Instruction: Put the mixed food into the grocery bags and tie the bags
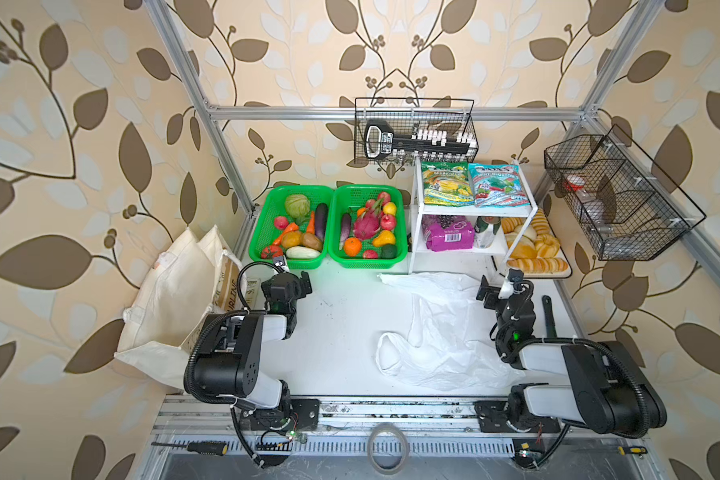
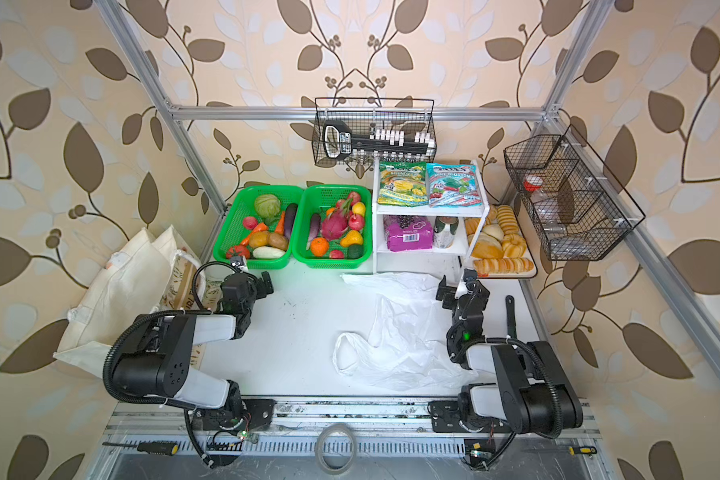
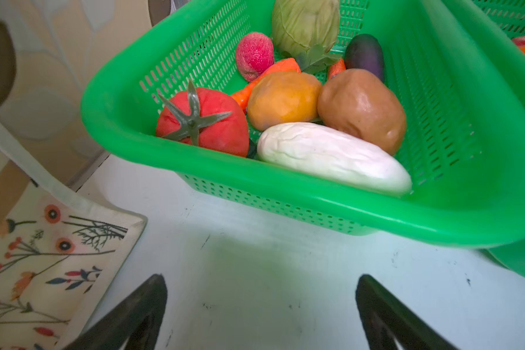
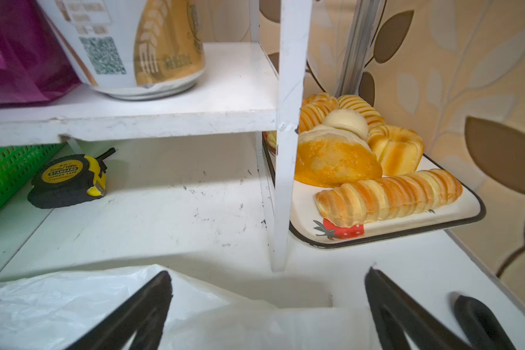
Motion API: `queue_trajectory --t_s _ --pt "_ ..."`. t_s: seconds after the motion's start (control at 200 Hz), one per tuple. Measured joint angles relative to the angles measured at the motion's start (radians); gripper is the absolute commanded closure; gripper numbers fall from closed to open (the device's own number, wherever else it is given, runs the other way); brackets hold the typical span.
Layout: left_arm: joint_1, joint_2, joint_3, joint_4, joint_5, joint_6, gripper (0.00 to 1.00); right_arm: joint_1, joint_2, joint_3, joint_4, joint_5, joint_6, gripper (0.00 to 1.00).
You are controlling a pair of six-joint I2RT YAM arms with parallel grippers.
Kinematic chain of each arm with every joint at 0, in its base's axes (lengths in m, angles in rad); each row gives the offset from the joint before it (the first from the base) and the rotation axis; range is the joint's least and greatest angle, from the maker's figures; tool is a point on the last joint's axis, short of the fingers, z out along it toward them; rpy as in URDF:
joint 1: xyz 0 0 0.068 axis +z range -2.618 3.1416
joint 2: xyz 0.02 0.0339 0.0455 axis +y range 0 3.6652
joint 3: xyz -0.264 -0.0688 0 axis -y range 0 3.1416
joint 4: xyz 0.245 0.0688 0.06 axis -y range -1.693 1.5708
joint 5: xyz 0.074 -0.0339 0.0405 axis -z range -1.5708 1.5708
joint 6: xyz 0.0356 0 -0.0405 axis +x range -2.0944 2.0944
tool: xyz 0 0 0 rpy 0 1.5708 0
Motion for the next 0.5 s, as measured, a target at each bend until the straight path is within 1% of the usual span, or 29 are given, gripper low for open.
queue_trajectory --t_s 0.36,0.5 --pt "0.000 0.000 0.000 0.000 0.000 0.000 0.01 0.000 0.000 0.000 0.000 -0.001 0.000 0.00" --pt "0.000 0.005 0.000 -0.002 0.000 0.000 0.01 -0.012 0.000 0.000 -0.004 -0.021 0.000 0.00"
